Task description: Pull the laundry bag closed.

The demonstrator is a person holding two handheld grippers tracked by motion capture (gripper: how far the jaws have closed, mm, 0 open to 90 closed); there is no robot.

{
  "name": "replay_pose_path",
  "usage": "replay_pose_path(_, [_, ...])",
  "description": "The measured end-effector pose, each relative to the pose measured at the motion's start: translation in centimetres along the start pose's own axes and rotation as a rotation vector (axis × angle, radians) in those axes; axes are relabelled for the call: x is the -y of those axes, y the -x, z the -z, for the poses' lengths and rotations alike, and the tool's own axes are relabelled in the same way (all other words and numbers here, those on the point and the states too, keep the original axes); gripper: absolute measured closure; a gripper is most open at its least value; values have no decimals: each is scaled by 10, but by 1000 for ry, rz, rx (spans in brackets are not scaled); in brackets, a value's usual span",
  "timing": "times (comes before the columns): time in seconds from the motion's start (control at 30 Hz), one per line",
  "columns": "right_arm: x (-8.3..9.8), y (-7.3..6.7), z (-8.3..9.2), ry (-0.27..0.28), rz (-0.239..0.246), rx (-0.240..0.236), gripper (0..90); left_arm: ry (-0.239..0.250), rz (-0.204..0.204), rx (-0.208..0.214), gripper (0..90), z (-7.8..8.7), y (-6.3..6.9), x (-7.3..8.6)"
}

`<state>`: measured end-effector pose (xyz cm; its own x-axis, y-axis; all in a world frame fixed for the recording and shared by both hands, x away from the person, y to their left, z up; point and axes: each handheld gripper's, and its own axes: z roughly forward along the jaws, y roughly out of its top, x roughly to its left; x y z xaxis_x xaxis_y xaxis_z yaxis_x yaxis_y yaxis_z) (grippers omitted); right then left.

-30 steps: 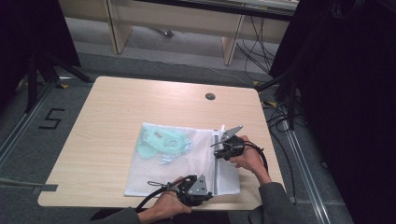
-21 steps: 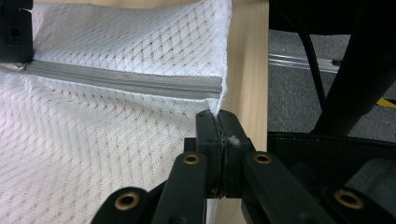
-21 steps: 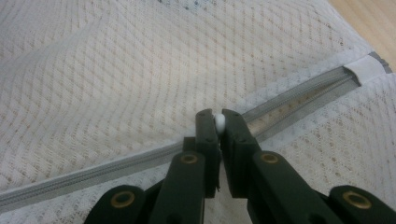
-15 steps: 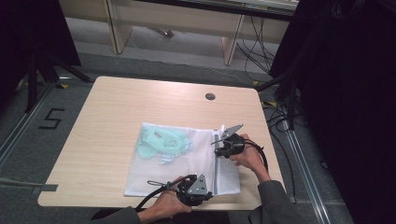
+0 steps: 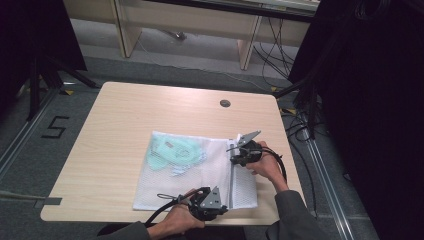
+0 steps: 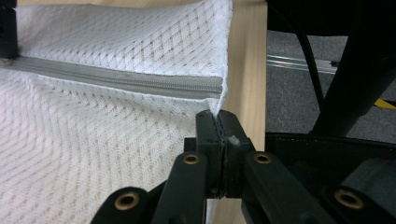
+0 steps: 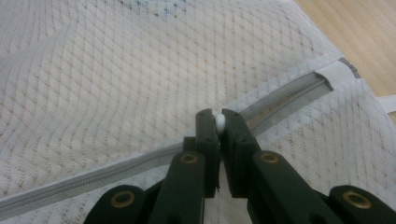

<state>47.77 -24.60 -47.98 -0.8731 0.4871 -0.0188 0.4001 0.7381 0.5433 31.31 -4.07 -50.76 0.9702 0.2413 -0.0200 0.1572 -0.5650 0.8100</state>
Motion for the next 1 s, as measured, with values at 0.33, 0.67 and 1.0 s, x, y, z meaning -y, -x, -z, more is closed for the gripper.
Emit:
replay_pose_path(0.33, [-4, 3, -1, 0, 6, 25, 863, -3, -18, -7, 886, -1, 2, 1])
replay_pose_path(0.67, [-5, 11, -2, 4, -8, 39, 863, 15, 46, 25, 886, -2, 1, 3])
replay_pose_path(1.0, [-7, 18, -4, -7, -6, 53, 863, 12, 42, 19, 886, -2, 2, 3])
